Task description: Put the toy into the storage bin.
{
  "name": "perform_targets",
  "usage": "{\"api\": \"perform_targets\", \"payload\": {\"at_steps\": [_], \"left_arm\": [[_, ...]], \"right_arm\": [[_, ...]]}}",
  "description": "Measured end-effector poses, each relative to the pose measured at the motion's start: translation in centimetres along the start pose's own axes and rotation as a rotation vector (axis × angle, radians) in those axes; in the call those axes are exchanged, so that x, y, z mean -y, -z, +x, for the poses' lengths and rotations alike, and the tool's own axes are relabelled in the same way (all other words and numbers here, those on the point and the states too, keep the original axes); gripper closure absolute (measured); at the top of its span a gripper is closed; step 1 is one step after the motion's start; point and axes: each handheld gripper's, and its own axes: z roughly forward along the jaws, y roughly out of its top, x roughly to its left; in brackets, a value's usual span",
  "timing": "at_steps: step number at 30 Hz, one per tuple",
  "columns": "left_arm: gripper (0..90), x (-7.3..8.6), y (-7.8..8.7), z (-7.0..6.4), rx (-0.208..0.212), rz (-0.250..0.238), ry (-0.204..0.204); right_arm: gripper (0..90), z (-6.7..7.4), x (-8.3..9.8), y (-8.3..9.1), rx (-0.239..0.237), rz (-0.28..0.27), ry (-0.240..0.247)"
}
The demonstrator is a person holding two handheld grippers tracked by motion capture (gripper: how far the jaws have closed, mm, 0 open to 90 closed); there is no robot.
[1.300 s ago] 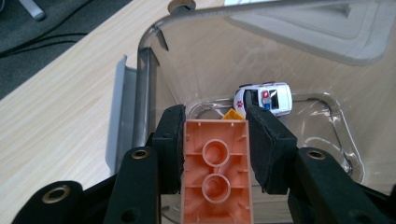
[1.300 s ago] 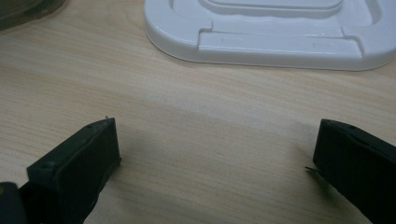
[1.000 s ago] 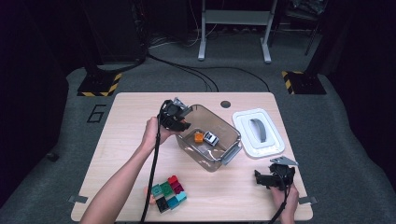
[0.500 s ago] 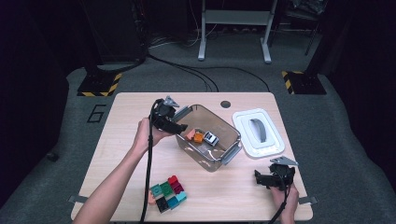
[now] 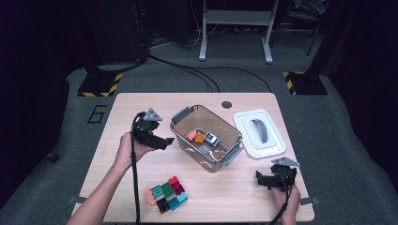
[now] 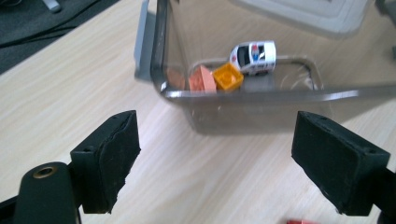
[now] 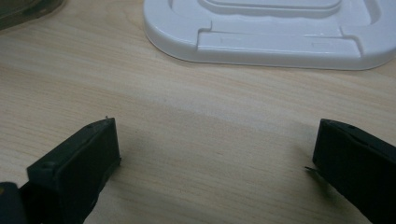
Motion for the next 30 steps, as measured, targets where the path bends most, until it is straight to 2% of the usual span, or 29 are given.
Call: {"api": "perform_targets", "payload": {"at_steps": [1,2,4,5,6,9,13,18,26,30], "left_arm": [[14.9,1.2,0.2,-0.1,-0.007,0.009,0.004],[14.9,1.2,0.2,-0.1,-0.007,0.009,0.004],[14.8,2.3,0.3,-0.2,-0.008,0.014,0.015],[14.7,3.4,0.4,-0.1,0.001,0.032,0.016],[14.5,3.4,0.4,-0.1,0.001,0.032,0.016],[14.4,5.0,0.4,-0.2,-0.003,0.044,0.023],[14.1,7.0,0.3,-1.0,0.001,0.054,0.032],[13.5,9.0,0.2,-2.1,0.013,0.076,0.034],[12.2,11.7,0.1,-3.4,0.035,0.089,0.065],[12.2,13.0,0.3,-4.2,0.028,0.100,0.065]], "right_arm": [[0.0,0.0,0.0,0.0,0.000,0.000,0.000],[0.0,0.0,0.0,0.0,0.000,0.000,0.000],[0.0,0.0,0.0,0.0,0.001,0.000,-0.001],[0.0,0.0,0.0,0.0,0.001,0.000,-0.001],[0.0,0.0,0.0,0.0,0.001,0.000,-0.001],[0.0,0.0,0.0,0.0,0.002,0.000,-0.001],[0.0,0.0,0.0,0.0,0.002,0.000,-0.001],[0.0,0.0,0.0,0.0,0.003,0.000,-0.002],[0.0,0.0,0.0,0.0,0.004,0.000,-0.003],[0.0,0.0,0.0,0.0,0.004,0.000,-0.003]]}}
